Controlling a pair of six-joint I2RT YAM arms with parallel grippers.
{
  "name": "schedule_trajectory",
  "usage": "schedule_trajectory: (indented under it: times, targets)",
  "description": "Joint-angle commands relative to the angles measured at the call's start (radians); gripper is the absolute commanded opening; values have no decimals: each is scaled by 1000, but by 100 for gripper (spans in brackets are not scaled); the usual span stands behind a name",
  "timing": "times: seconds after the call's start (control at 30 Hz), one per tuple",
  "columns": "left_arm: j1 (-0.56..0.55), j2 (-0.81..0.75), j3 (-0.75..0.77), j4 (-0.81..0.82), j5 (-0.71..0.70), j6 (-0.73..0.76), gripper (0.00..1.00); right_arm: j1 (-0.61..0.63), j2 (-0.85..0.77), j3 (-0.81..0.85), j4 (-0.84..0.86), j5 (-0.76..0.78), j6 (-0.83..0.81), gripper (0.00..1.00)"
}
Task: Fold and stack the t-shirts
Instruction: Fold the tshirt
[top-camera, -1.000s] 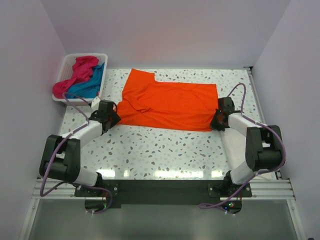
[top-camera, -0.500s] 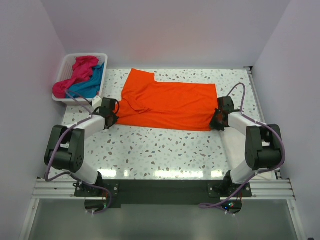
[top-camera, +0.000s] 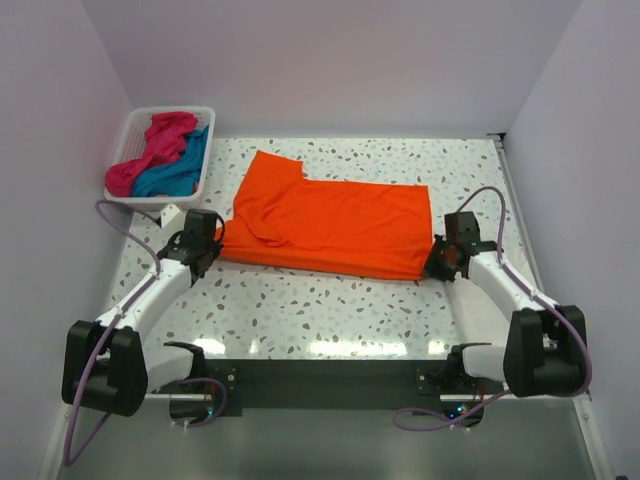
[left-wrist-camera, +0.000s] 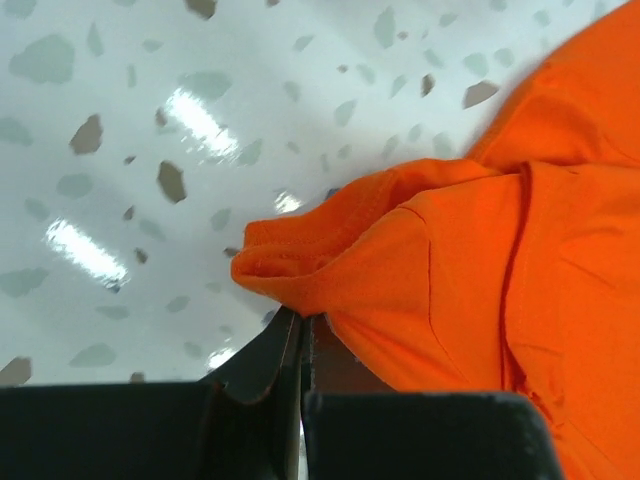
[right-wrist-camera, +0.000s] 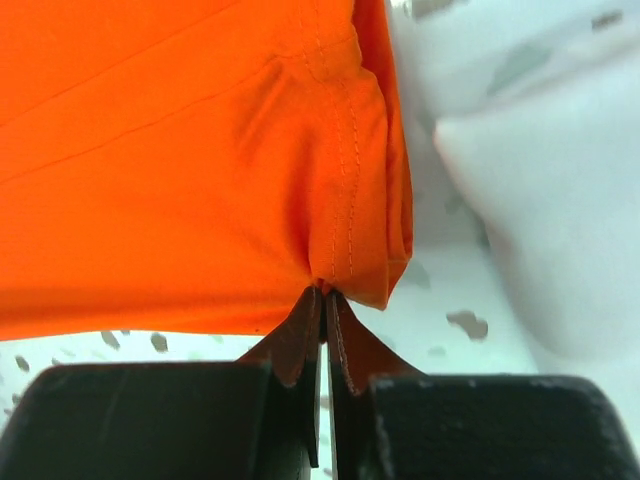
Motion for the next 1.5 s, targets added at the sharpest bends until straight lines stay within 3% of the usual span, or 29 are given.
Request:
schedule_trajectory:
  times: [0.0, 0.1, 0.17, 0.2, 0.27, 0.3, 0.33, 0.37, 0.43, 0.53, 0.57, 0.7, 0.8, 0.93, 1.13, 1.3, 1.47]
  targets:
    - [14, -78, -91, -63, -33, -40, 0, -4, -148, -56, -127, -29, -12, 0]
    - [14, -158, -179, -69, -4, -57, 0, -3, -257, -99, -187, -96, 23, 1]
    - [14, -224, -228, -86, 2, -65, 0, -3, -346, -134, -226, -150, 68, 7]
    - [14, -247, -239, -89, 8, -65, 12, -3, -375, -139, -245, -138, 72, 9]
    - [14, -304, -254, -96, 14, -55, 32, -3, -463, -133, -305, -111, 75, 29]
    - [14, -321, -256, -92, 39, -48, 49, -3, -493, -136, -305, -113, 77, 36]
    - [14, -336, -254, -81, 54, -27, 54, -3, -548, -131, -308, -112, 80, 51]
    - [14, -361, -244, -77, 64, -14, 57, -3, -567, -126, -300, -117, 82, 59]
    - [14, -382, -228, -48, 99, 30, 60, 17, -583, -91, -259, -121, 59, 66]
    - [13, -390, -194, 15, 158, 88, 53, 123, -508, -13, -173, -42, 40, 65]
    - [11, -375, -194, 38, 188, 98, 50, 165, -432, 7, -144, -10, 42, 59]
    - [4, -275, -175, 126, 287, 121, 31, 467, -203, 151, 0, 147, 31, 49]
    - [-7, -211, -161, 175, 307, 127, 20, 630, -16, 258, 126, 244, -29, 49]
    - [-10, -145, -171, 247, 327, 104, 16, 761, 203, 399, 307, 253, -157, 47]
    - [-6, -85, -184, 264, 285, 58, 14, 908, 546, 682, 335, 282, -300, 44]
    - [31, -66, -184, 217, 258, 29, 14, 976, 710, 855, 326, 305, -363, 44]
    - [57, -43, -202, 223, 284, 12, 14, 996, 787, 918, 310, 334, -398, 45]
